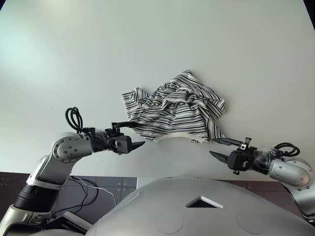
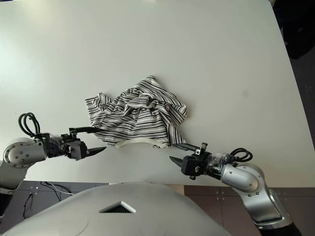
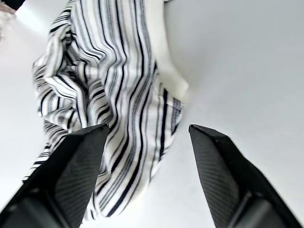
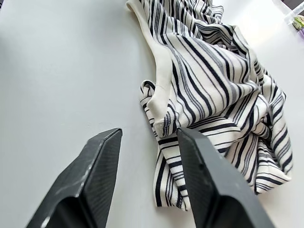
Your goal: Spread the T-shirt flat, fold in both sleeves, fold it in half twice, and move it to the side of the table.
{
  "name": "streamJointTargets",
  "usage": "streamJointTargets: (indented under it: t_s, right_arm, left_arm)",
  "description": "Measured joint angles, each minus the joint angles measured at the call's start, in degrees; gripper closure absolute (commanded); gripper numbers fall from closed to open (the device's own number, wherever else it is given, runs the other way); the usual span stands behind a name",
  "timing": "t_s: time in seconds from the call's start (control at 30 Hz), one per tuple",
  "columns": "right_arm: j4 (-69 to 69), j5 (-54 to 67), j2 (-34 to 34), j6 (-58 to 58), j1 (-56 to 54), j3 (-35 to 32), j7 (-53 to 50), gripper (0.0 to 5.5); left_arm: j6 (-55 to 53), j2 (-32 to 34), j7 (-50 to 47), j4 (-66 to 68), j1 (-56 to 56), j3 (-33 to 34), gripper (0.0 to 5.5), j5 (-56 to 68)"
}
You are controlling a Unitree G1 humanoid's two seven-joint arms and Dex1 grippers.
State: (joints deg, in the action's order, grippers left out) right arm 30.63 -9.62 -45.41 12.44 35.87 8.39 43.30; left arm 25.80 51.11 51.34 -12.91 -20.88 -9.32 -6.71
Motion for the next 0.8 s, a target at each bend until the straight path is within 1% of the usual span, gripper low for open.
streamJointTargets:
  t_s: [0.1, 0.2, 0.33, 0.63, 0.7, 0.8]
  right_arm:
    - [-2.45, -1.95, 2.03, 0.34, -1.88, 1.93, -1.92, 3.39]
    - [-3.72, -2.55, 2.36, 0.42, -2.83, 2.47, -2.85, 3.39]
    - [-3.71, -2.55, 2.49, 0.47, -3.13, 3.07, -3.23, 3.39]
    - [-3.51, -3.82, 3.31, 0.44, -1.8, 3.4, -5.51, 3.39]
    - [-3.39, -3.89, 3.8, 0.38, -1.83, 3.63, -5.54, 3.43]
    - [-2.86, -3.9, 3.95, 0.3, -1.96, 3.67, -5.54, 3.43]
  left_arm:
    - [5.44, -1.52, -3.13, 4.08, 2.21, -1.65, 2.37, -3.68]
    - [9.31, -3.13, -7.0, 7.4, 4.42, -2.51, 2.37, -7.1]
    - [14.82, -3.31, -12.22, 11.54, 7.0, -3.28, 2.37, -12.12]
    - [24.63, 2.78, -16.22, 17.46, 9.49, -3.32, 2.37, -14.98]
    - [25.92, 2.81, -17.98, 18.58, 10.46, -3.46, 2.64, -16.97]
    - [26.93, 2.81, -19.69, 19.91, 11.67, -4.44, 3.2, -18.94]
